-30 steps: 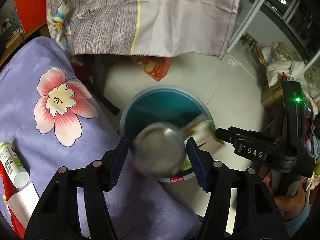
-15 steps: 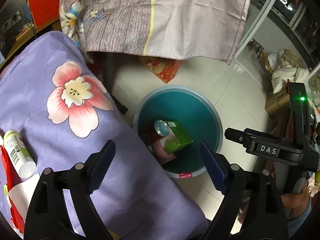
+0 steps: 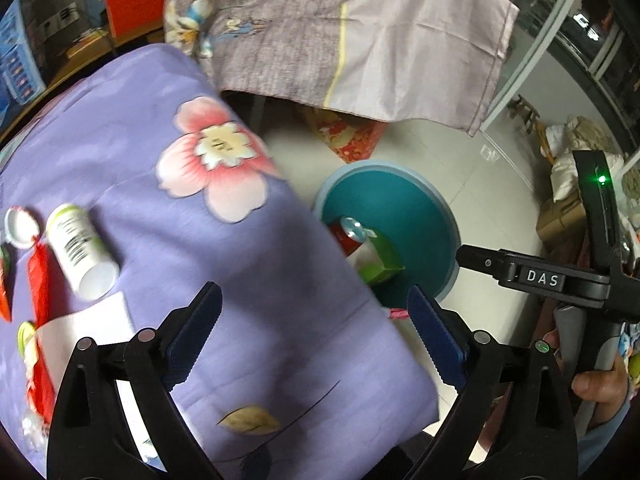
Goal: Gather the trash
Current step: 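Open the right tool over the bin while the left tool releases the cola can, then move both tools back over the table toward the pill bottle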
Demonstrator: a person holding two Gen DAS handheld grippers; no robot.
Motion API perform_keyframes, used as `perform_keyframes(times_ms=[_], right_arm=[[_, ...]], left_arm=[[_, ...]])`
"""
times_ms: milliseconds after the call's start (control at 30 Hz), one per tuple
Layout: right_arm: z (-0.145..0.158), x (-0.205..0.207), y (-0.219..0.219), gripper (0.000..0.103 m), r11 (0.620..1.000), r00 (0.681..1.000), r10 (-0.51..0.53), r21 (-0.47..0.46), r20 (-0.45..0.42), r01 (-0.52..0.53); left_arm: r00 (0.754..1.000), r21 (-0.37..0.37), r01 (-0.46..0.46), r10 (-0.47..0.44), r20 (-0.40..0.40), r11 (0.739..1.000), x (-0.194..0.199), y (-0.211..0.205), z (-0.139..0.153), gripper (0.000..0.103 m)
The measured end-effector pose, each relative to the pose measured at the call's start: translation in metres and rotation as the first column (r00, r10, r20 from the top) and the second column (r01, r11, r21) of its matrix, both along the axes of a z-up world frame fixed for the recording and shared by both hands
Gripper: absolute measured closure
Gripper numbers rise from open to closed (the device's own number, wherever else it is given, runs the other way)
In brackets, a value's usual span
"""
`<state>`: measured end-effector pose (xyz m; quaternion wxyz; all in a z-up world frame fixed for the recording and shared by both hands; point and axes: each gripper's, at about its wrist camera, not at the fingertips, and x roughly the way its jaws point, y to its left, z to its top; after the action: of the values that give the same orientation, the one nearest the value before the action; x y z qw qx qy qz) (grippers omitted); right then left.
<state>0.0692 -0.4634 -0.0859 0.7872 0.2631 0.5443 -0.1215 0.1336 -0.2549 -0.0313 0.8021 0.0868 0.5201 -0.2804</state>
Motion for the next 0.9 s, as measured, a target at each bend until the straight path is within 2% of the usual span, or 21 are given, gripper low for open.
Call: perform_keyframes(times_ms=[333,567,900], right_arm=[[0.014,0.016,0.071,0.023,0.994,0.994,0.105,-0.031,-0.011,-0.106],[0.02,0.032,0.128,0.023,0.979,0.981,0.189,-0.067,-0.038,-0.191],[0.029,0.07,0.207,0.023,0.938,0.944,0.317,-0.118,-0.089,-0.326]], left_arm=[[0.995,-0.015,-0.1,0.1,0.024,0.995,0.001,0.085,0.01,0.009],[0.984,-0.056,-0.17,0.173,0.047,0.984,0.002,0.149,0.021,0.008],[0.947,-0.106,-0.305,0.313,0.072,0.946,0.024,0.243,0.028,0.004]])
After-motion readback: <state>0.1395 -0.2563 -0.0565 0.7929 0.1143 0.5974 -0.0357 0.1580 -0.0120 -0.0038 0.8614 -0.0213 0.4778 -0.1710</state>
